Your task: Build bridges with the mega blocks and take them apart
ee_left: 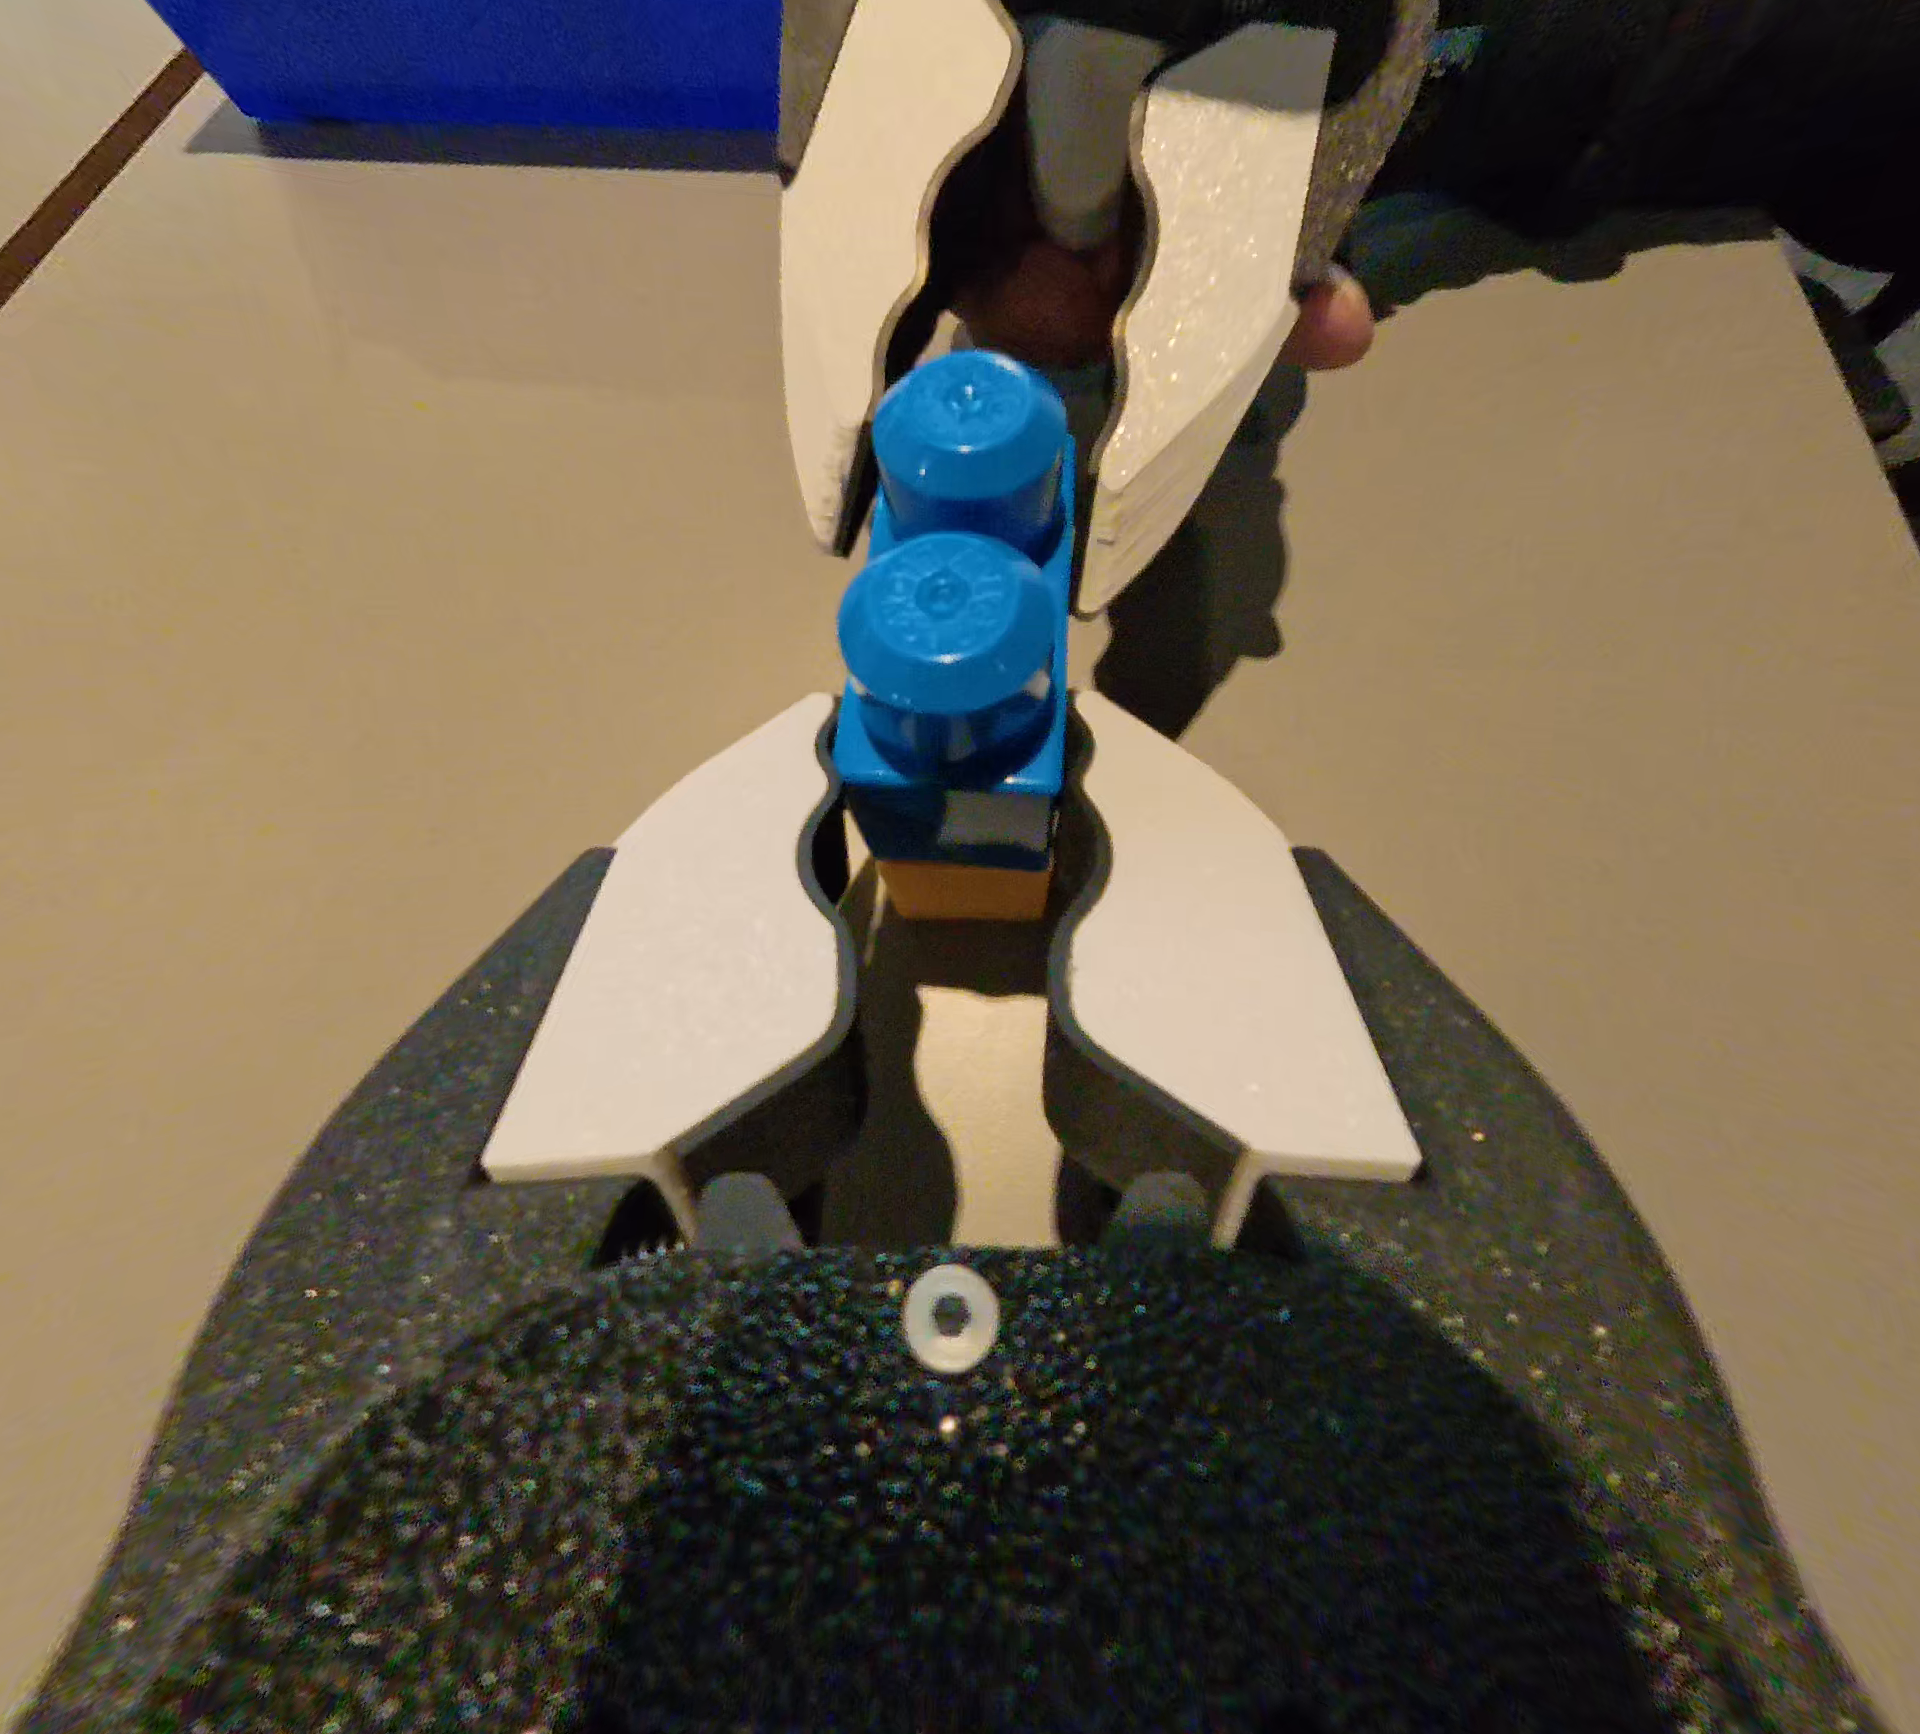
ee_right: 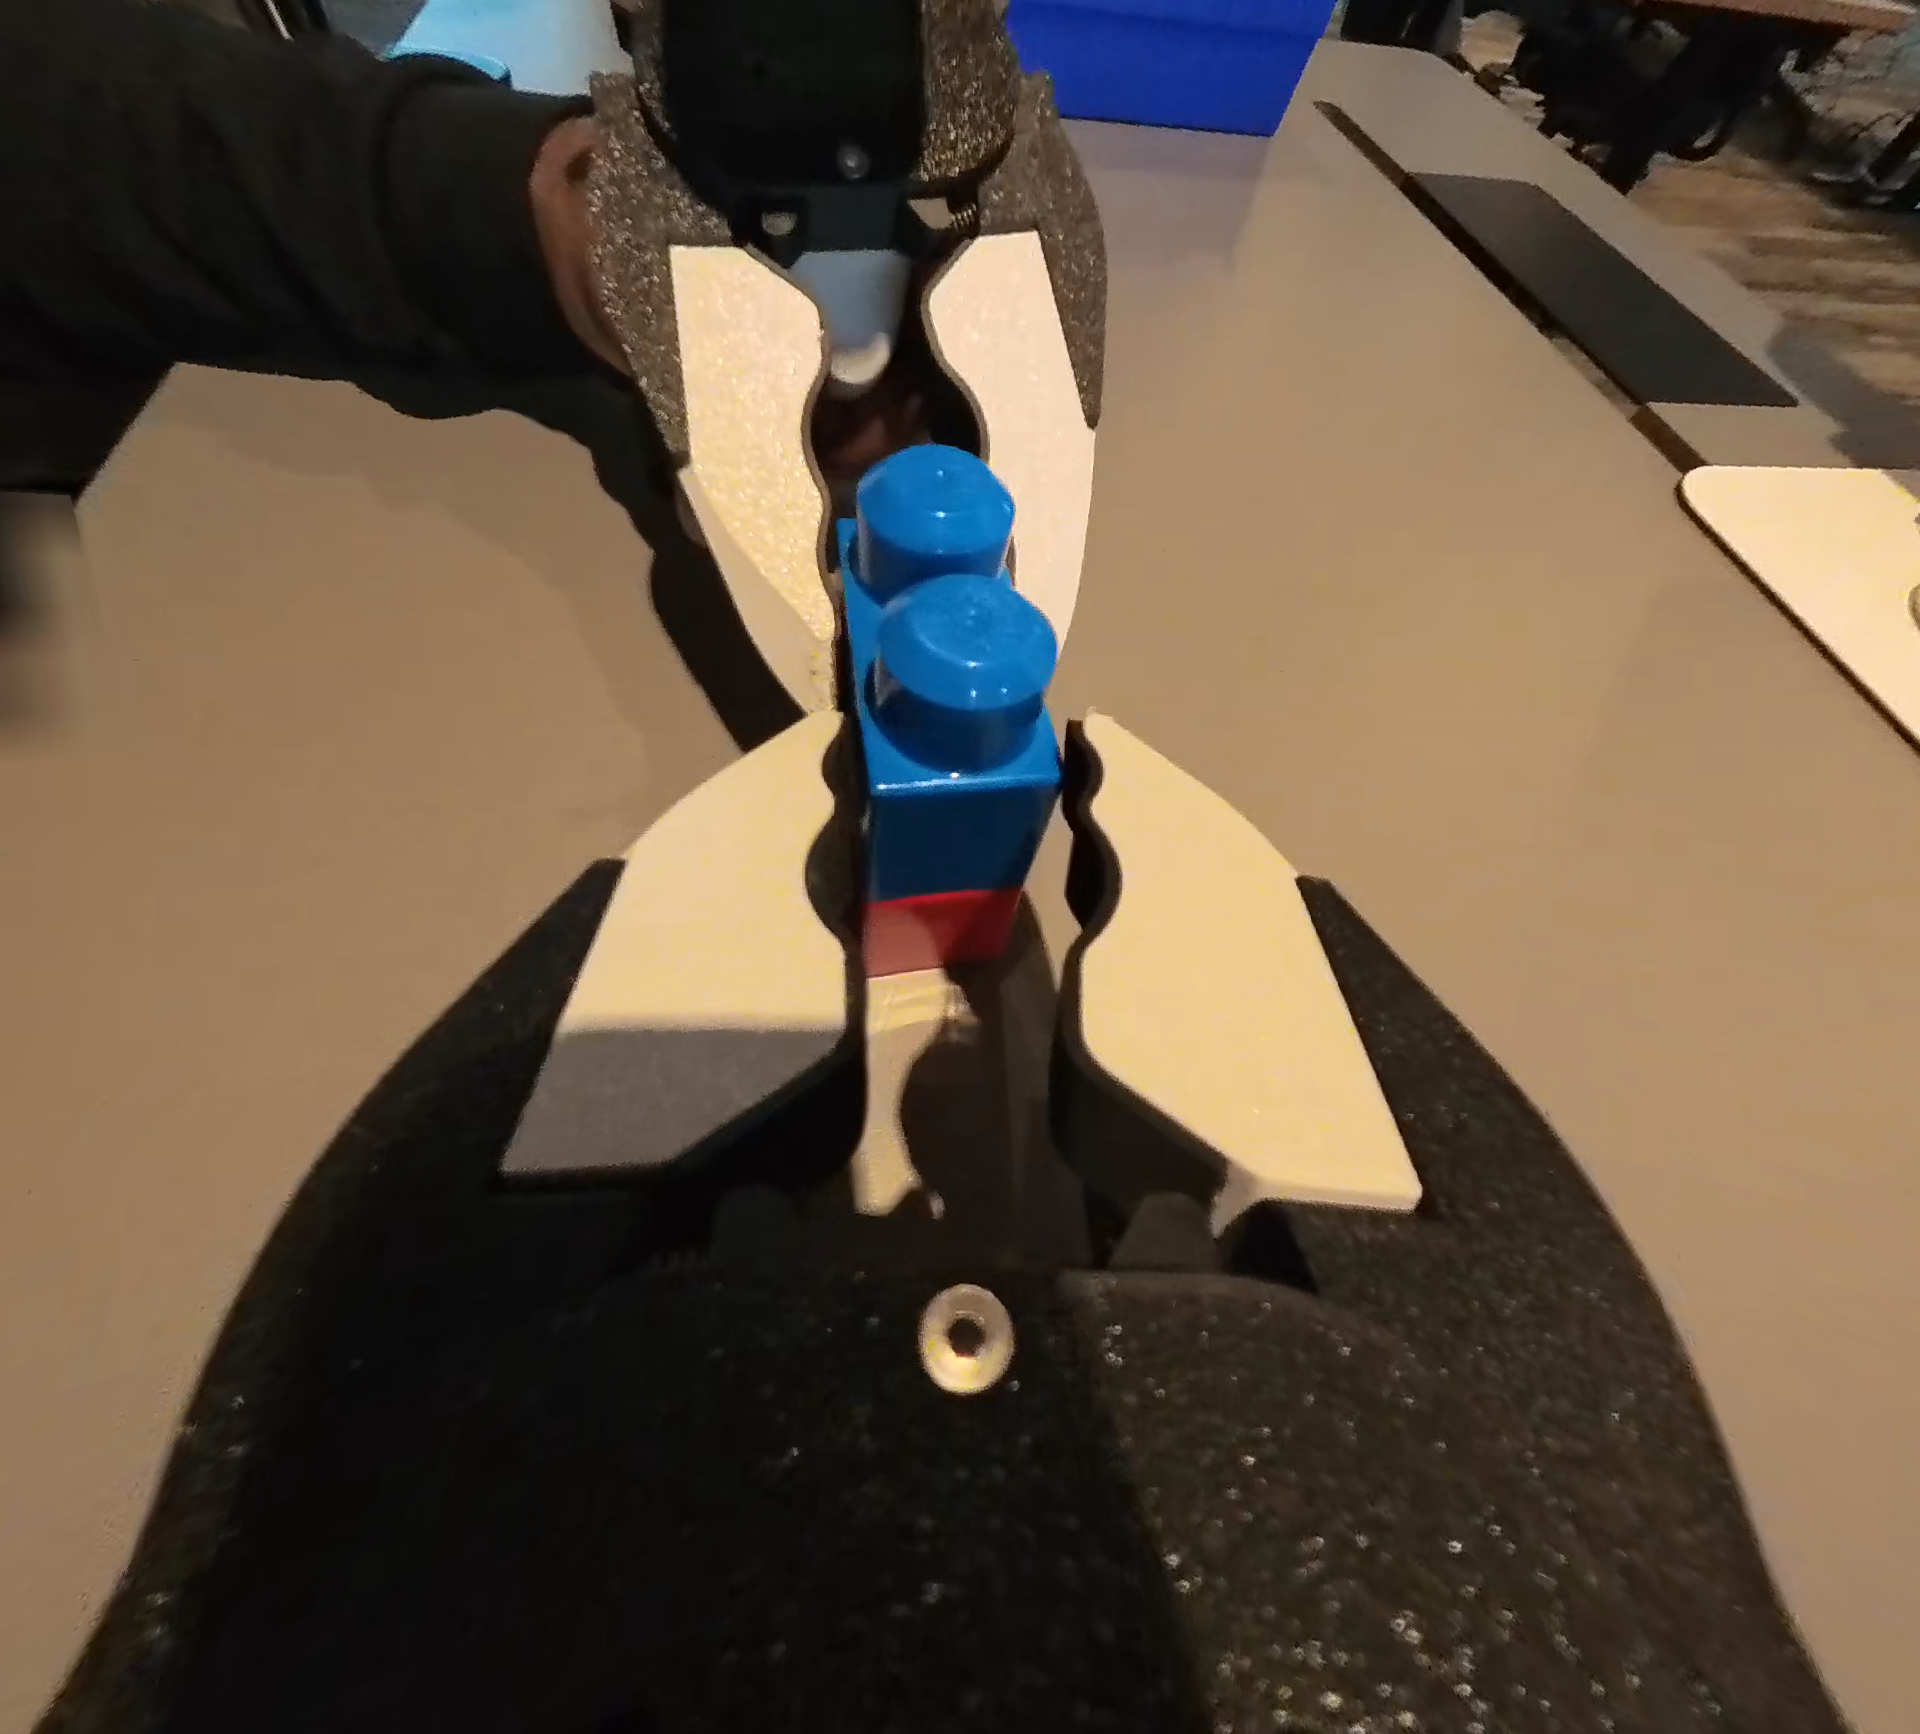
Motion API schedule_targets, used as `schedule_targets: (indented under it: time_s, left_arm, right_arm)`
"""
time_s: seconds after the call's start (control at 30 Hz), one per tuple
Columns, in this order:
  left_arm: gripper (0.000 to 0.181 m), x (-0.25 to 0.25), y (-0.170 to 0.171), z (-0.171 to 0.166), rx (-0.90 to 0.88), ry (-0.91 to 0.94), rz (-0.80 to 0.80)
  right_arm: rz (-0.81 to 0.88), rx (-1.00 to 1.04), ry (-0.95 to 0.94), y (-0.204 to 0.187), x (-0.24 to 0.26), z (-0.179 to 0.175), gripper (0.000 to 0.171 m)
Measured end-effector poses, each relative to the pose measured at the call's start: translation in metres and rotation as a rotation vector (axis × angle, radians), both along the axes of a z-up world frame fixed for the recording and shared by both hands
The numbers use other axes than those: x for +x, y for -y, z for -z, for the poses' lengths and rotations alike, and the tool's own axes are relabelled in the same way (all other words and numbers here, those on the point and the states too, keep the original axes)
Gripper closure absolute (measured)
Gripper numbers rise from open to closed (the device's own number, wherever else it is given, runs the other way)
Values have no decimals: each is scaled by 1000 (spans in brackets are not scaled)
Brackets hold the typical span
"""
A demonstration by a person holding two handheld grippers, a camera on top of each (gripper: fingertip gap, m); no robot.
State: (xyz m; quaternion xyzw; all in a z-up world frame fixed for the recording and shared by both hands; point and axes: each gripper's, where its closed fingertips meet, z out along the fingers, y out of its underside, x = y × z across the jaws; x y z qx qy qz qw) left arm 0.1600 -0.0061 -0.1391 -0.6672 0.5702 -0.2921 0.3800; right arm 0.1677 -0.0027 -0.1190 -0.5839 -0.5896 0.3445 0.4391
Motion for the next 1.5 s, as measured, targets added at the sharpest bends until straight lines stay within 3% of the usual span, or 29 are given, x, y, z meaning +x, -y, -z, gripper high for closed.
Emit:
schedule_targets:
  time_s: [0.03,0.17,0.47,1.27,1.5]
  left_arm:
    - [144,-4,0,5,4,-42,6]
    - [127,-23,5,31,8,-227,62]
    - [144,-11,-1,40,8,-227,10]
    - [145,-11,5,40,-43,-199,166]
    - [145,-11,4,40,-30,-208,146]
  right_arm:
    - [3,2,0,0,0,0,133]
    - [14,2,5,-2,1,0,133]
    - [14,-15,-5,-2,1,0,134]
    - [-23,-40,-1,5,-1,2,135]
    - [-21,-43,-1,4,-1,2,135]
